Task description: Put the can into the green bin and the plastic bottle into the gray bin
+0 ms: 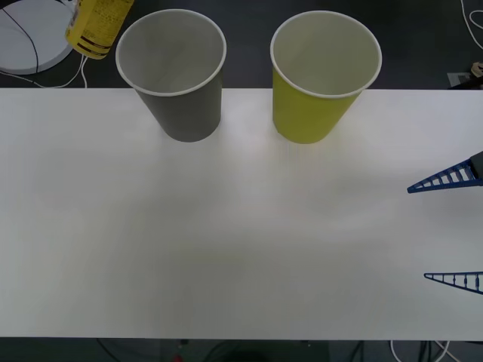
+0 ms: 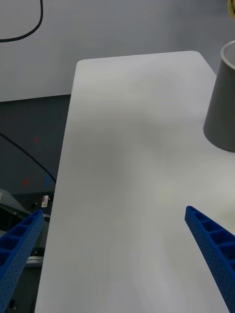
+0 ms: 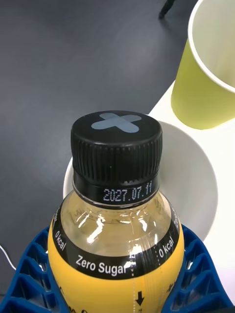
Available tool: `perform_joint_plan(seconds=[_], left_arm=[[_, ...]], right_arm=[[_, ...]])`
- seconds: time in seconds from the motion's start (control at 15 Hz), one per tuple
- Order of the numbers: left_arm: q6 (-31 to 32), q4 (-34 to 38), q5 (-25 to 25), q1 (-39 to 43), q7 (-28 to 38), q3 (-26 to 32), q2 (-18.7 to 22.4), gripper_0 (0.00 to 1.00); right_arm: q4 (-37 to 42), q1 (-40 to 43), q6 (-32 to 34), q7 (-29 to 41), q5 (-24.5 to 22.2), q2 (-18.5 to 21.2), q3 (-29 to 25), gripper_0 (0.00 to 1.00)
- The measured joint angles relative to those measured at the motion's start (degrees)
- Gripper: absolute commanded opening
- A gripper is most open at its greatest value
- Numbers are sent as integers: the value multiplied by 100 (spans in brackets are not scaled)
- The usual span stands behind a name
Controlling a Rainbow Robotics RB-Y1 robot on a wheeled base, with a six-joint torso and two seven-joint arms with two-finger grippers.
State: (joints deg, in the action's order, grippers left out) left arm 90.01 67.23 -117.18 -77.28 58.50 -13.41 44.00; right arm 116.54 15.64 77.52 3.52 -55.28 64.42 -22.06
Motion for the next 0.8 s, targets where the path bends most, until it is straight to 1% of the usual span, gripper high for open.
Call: perform_joint_plan(seconds=[0.33, 0.67, 0.8], left_arm=[[0, -406, -200, -421, -8, -191, -348, 0], [-1, -1135, -398, -916, -48, -343, -744, 0], [-1, -1259, -621, -1009, -44, -347, -917, 0]], right_arm=[[0, 0, 0, 0, 0, 0, 0, 100], [0, 0, 0, 0, 0, 0, 0, 100], [0, 0, 0, 0, 0, 0, 0, 100]])
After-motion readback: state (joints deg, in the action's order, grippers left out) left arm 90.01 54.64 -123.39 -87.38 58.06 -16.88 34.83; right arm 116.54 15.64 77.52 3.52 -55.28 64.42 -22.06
